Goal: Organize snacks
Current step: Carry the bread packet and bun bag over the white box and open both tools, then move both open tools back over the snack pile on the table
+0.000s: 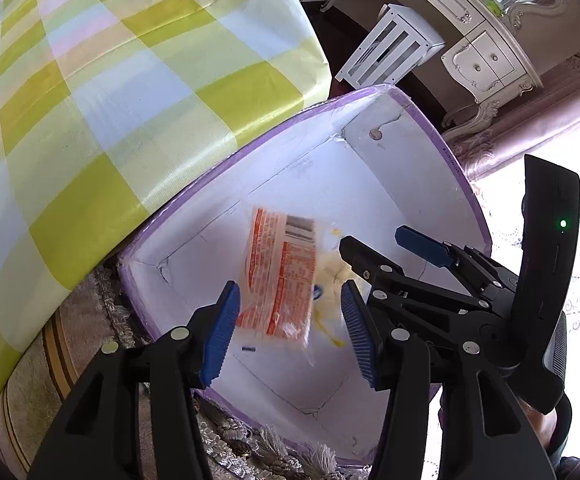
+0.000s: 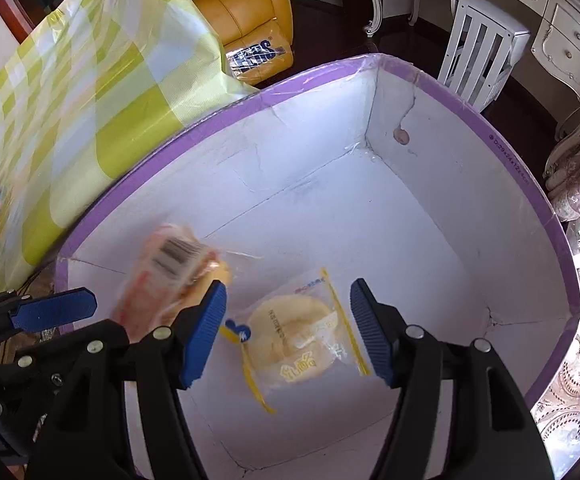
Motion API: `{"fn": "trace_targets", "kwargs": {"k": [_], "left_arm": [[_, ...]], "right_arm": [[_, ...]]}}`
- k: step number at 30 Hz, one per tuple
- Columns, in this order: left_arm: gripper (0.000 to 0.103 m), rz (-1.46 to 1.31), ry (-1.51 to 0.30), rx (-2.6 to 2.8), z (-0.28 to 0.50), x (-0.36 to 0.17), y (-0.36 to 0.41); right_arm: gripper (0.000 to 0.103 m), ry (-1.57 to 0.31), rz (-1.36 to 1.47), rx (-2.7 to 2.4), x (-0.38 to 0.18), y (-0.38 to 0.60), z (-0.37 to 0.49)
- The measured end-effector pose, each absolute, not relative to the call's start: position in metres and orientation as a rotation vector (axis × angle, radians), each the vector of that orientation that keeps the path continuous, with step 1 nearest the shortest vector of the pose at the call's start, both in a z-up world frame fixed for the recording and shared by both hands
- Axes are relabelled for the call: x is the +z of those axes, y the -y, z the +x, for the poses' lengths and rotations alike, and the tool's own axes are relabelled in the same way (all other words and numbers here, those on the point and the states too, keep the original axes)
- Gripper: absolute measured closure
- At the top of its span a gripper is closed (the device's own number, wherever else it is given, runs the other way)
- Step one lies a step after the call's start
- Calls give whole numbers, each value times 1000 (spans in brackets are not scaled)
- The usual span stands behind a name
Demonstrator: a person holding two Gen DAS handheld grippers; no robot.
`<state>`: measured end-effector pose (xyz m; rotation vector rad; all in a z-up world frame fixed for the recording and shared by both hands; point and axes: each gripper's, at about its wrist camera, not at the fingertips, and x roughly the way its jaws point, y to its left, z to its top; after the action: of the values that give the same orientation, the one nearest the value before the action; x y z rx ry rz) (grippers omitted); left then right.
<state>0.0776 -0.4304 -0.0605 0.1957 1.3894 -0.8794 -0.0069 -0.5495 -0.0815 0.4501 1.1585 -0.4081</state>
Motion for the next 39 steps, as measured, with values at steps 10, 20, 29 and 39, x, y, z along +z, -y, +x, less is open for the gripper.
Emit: {"fn": "trace_targets", "kwargs": {"k": [10,20,29,39], "left_arm": [[31,42,-1294,-858,88,-33,398],[31,13,-1047,-728,99,24,327],[31,-40,-920,-606,111,46,259],[30,-137,-874,-502,119,50,189]], "right_arm": [[26,-1116,450,-445,-55,543,-4],[26,-1021,443,-359,-10,504,20],[26,-989,417,-238,12,442,48],[25,-1022,357,-136,11,383,69]]}}
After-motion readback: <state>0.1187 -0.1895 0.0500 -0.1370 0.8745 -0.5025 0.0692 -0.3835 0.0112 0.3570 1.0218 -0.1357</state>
